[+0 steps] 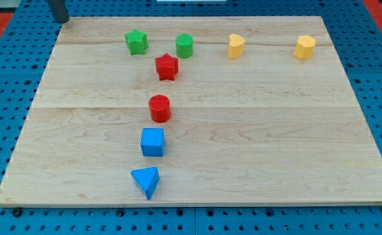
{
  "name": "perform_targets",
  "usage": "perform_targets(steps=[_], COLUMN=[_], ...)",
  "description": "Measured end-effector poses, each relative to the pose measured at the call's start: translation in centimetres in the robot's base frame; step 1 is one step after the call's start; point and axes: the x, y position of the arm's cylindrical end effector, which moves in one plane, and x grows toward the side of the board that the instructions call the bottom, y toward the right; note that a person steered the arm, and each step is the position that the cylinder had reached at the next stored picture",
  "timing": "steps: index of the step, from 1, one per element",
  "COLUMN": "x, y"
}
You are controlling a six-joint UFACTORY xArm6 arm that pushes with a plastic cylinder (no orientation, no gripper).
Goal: Move your arm right side of the yellow heart
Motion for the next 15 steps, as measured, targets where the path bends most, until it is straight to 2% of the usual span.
perform_targets(steps=[6,7,8,10,12,13,14,15], x=[3.2,1.0,-0.8,-0.8,-0.8,-0.4,-0.4,-0.4], y=[-1.4,5.2,8.8,9.0,11.8,20.8,23.3,23.1])
